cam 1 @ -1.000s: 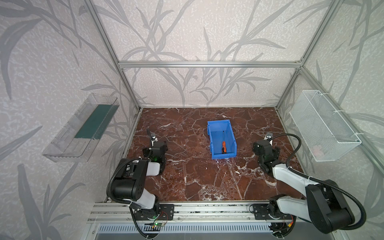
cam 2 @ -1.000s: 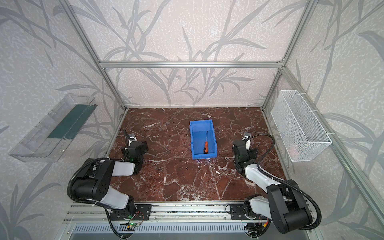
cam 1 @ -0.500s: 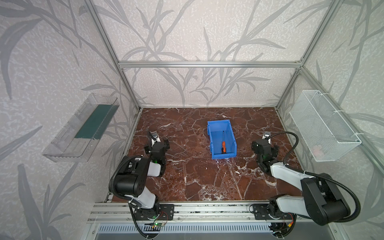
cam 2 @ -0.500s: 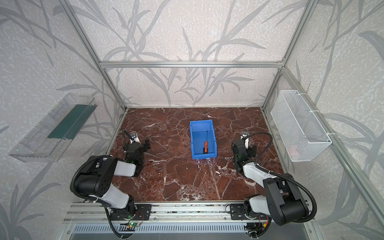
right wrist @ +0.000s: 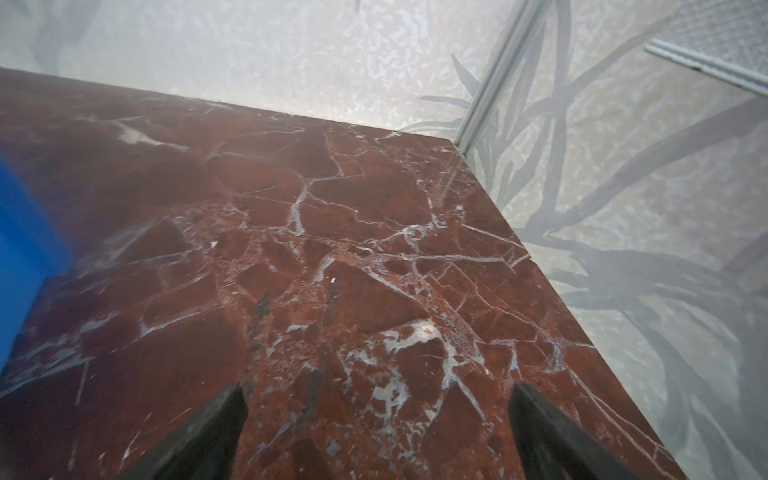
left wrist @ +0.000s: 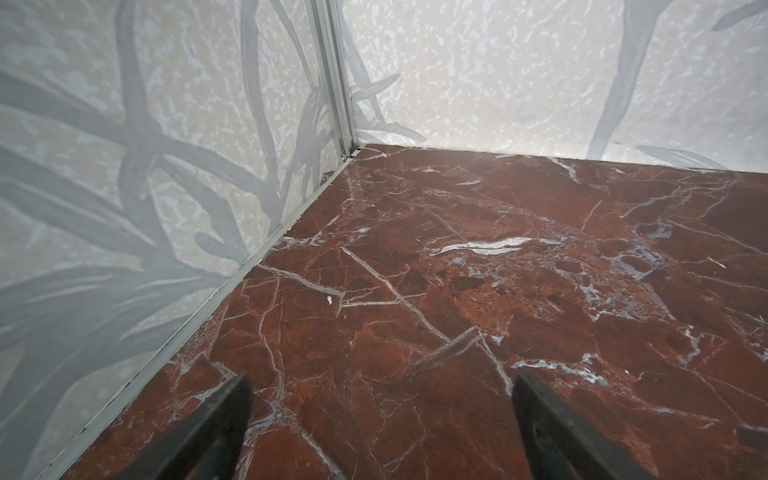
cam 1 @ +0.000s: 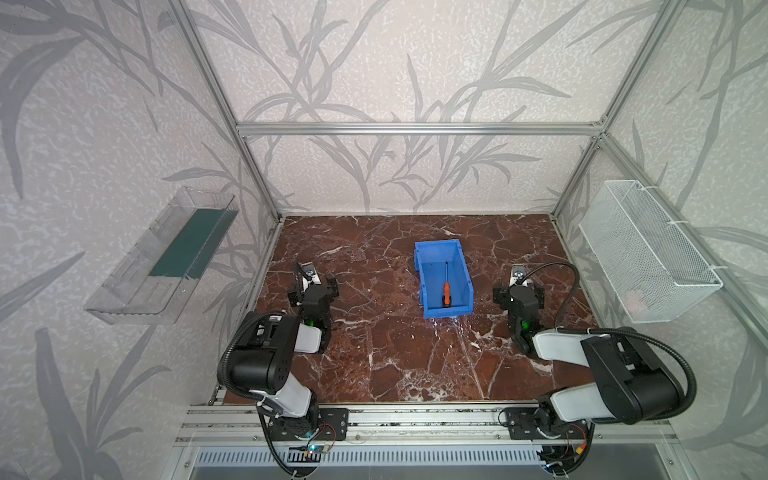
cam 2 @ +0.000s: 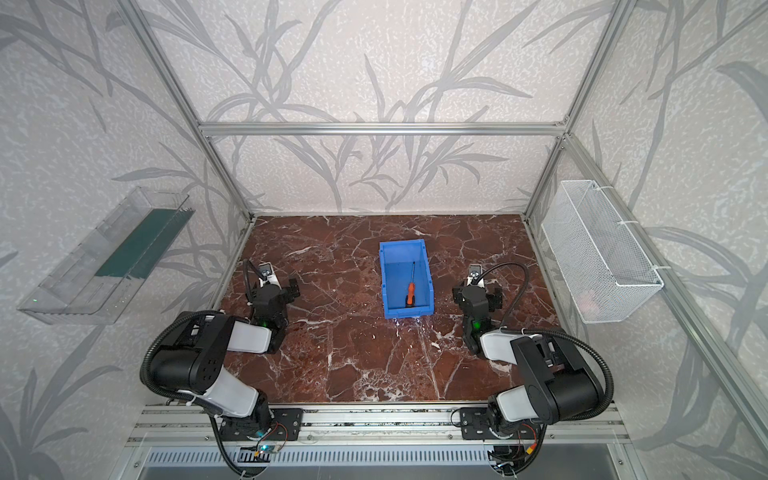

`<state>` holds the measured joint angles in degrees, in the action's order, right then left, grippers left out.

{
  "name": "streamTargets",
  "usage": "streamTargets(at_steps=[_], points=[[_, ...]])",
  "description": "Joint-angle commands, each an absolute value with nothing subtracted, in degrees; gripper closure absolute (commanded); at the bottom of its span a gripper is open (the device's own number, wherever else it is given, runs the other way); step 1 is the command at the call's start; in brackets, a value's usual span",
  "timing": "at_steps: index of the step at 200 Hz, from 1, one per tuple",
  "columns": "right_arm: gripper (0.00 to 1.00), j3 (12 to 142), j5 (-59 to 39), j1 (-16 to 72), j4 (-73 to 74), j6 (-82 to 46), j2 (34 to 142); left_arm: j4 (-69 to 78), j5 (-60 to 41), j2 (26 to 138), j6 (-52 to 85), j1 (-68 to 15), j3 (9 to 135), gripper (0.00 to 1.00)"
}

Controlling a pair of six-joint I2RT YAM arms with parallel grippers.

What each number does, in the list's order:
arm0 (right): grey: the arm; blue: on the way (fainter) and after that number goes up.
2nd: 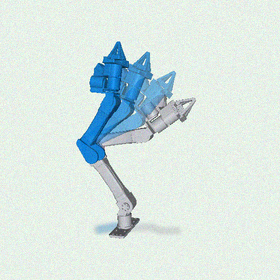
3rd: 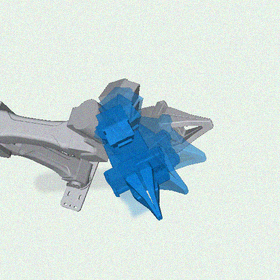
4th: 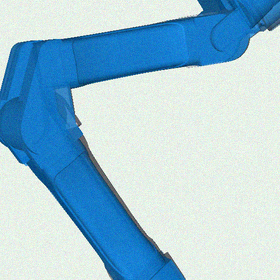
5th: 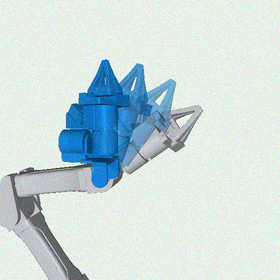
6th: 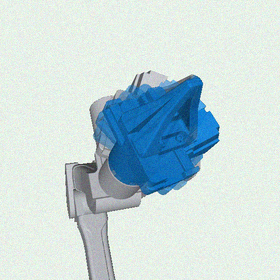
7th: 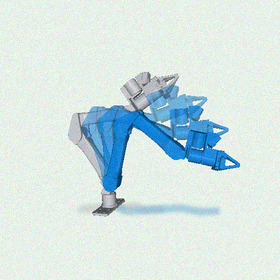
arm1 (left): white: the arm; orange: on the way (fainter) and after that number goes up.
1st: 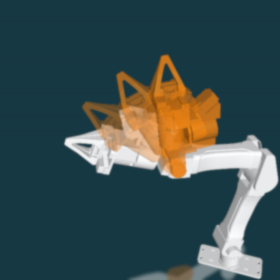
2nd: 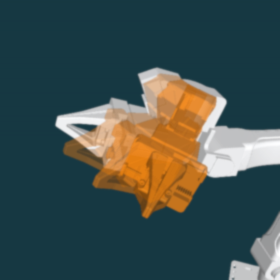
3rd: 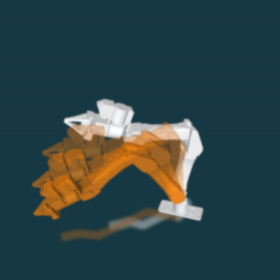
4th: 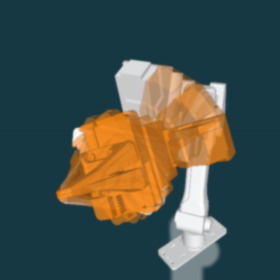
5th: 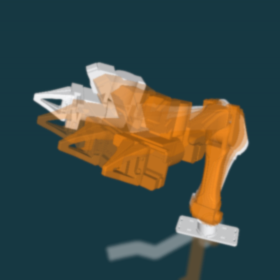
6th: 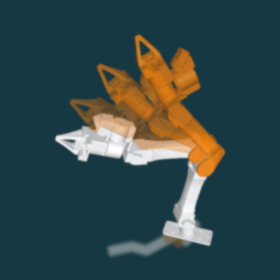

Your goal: Put the screwdriver in the bin

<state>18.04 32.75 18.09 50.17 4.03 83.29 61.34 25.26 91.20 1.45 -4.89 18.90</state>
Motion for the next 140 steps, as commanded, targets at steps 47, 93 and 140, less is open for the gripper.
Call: streamTargets(at_steps=[47, 93, 140], points=[[0.01, 6.77, 19.83, 18.54, 80.64, 11.32, 89.60, 63.04, 24.88, 91.43, 0.44, -5.09, 18.77, 0.01], [0.01, 12.47, 12.58, 13.62, 75.91, 9.90, 93.24, 63.02, 24.90, 91.41, 0.43, -5.03, 18.76, 0.01], [0.01, 24.83, 4.43, 5.10, 43.13, 0.73, 86.64, 63.01, 24.92, 91.45, 0.44, -5.00, 18.82, 0.01]])
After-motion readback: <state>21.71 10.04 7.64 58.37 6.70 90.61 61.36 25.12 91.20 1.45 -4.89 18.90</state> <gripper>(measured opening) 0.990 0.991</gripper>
